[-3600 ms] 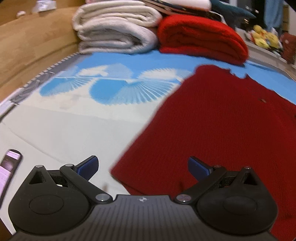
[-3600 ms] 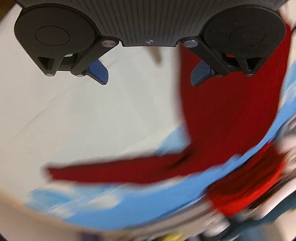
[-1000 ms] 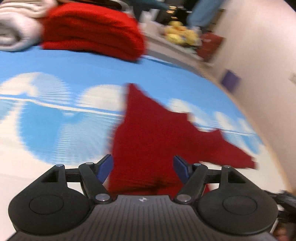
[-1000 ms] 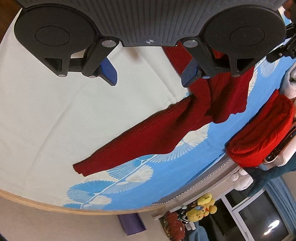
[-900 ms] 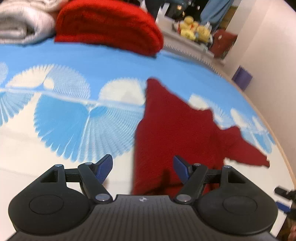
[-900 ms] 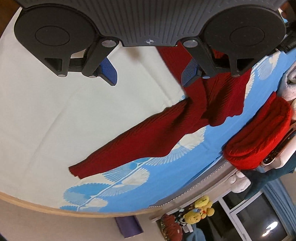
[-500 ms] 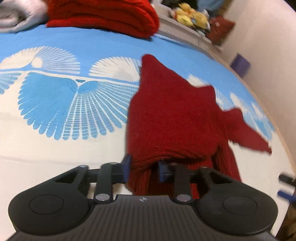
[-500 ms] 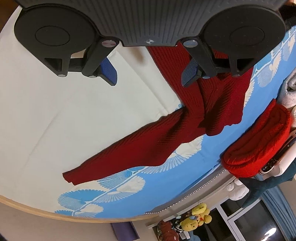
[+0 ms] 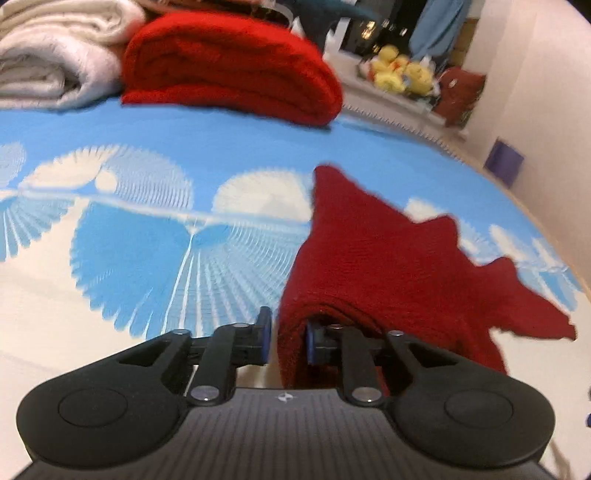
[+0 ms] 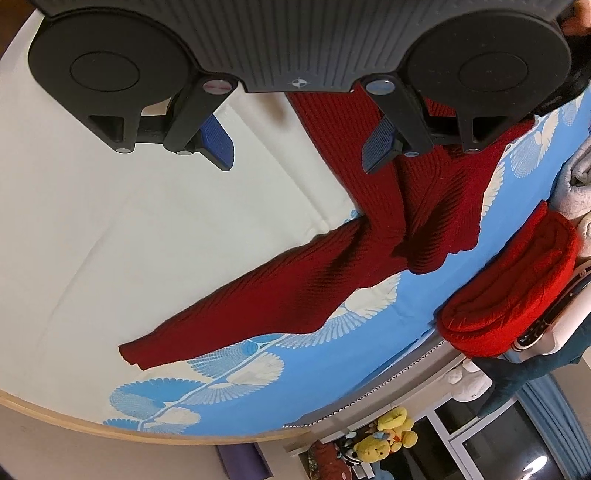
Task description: Fold small clothes
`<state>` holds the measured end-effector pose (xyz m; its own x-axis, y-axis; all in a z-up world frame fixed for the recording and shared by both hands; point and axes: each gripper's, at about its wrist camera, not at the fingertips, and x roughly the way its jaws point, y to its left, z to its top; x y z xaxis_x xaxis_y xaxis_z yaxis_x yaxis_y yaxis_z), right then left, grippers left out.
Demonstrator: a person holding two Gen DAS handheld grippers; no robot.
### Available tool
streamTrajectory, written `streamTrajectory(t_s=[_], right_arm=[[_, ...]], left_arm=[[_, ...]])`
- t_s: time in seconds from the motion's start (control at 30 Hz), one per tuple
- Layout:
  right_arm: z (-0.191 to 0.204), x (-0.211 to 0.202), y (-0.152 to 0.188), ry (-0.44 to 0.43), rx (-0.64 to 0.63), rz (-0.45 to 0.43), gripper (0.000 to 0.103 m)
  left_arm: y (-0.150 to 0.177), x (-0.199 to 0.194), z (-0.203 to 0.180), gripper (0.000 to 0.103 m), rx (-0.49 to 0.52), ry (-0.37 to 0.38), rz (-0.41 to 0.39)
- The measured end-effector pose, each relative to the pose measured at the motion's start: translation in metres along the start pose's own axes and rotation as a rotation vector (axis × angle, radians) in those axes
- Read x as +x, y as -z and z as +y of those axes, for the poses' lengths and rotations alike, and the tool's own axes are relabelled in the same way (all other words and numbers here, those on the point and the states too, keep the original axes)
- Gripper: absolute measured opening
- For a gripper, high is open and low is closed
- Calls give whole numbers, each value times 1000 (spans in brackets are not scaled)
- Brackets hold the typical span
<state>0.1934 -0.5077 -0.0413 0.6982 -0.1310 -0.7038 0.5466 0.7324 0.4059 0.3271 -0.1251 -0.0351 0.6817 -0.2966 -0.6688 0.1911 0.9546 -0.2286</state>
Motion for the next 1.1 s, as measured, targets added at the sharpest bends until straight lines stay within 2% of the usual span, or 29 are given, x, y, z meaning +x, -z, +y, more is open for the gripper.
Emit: streamTrajectory(t_s=[0.07,0.1,0.13,0.27,0.33,0.4,0.47,0.57,0.6,0.67,0.73,0.8,0.83,0.87,0.9,0.97,1.1], right_arm=[[1,1,1,-2,-5,5,79],[2,1,0,-4,-11,7,79],[3,1,1,-6,-17,7,79],[6,0,1,-2,-32,-1,79],[7,-1,2,-4,-27,-1,79],[9,-2,3,-7,-30,-1,79],[11,-2,4,-8,-36,-5,79],[15,-2,6,-10,-45,-4,79],[16,-2,7,-10,-50,-2,79],[18,-1,8,-6,-57,2,79],[21,1,10,-1,-64,6,79],[23,2,11,3,-66,9,79],[24,3,12,4,-69,12,79],[25,4,12,3,-73,18,79],[27,5,13,2,-76,21,79],[31,7,14,-3,-85,28,79],[38,8,18,-17,-105,41,79]], left_arm=[[8,16,-1,24,38,-62,64],[10,19,0,12,55,-74,71],[12,18,-1,12,63,-65,64],[-5,-17,-1,12,127,-63,-32],[-24,-38,5,12,164,-103,-75],[-44,-55,22,12,207,-189,-130],[-64,-67,48,12,242,-285,-145],[-94,-82,99,12,296,-468,-164],[-103,-85,117,14,300,-532,-165],[-121,-93,158,16,247,-675,-167],[-133,-101,196,25,169,-783,-156],[-139,-106,230,59,97,-835,-121],[-138,-106,240,66,83,-879,-109],[-136,-106,246,81,77,-911,-96],[-131,-104,251,91,75,-948,-84],[-117,-106,254,92,97,-995,-108],[-94,-106,251,97,85,-889,-62]])
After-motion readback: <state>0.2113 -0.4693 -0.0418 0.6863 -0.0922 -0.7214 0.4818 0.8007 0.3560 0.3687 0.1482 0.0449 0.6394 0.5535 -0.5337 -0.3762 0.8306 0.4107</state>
